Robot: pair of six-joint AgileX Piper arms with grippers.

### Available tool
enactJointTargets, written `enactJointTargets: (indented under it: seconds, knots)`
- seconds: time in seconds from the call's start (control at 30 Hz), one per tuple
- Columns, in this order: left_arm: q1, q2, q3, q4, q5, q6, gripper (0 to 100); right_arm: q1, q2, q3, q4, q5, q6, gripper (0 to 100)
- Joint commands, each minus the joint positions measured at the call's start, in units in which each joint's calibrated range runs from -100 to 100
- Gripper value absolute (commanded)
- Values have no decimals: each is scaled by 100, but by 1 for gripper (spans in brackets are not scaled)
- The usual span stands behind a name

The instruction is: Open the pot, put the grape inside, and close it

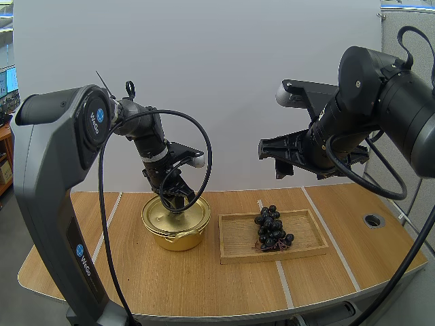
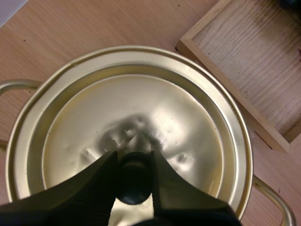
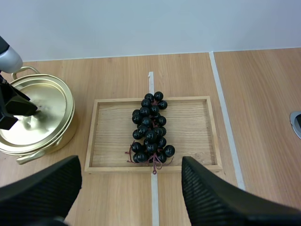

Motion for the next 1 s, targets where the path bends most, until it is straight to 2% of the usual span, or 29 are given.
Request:
enactJointTargets:
  seconds: [0.0, 0.4, 0.73, 0.97]
  knots:
    - [-17, -195, -55, 31, 214, 13, 0, -16, -22, 11, 33, 2, 0, 100]
    - [-17, -1688, -676, 107, 1192, -111, 0, -16, -22, 11, 33, 2, 0, 100]
    - [-17, -3247, -1905, 457, 1317, -592, 0, -16, -22, 11, 33, 2, 0, 100]
    - [-17, -3867, -2843, 790, 1301, -1033, 0, -16, -22, 11, 45, 2, 0, 100]
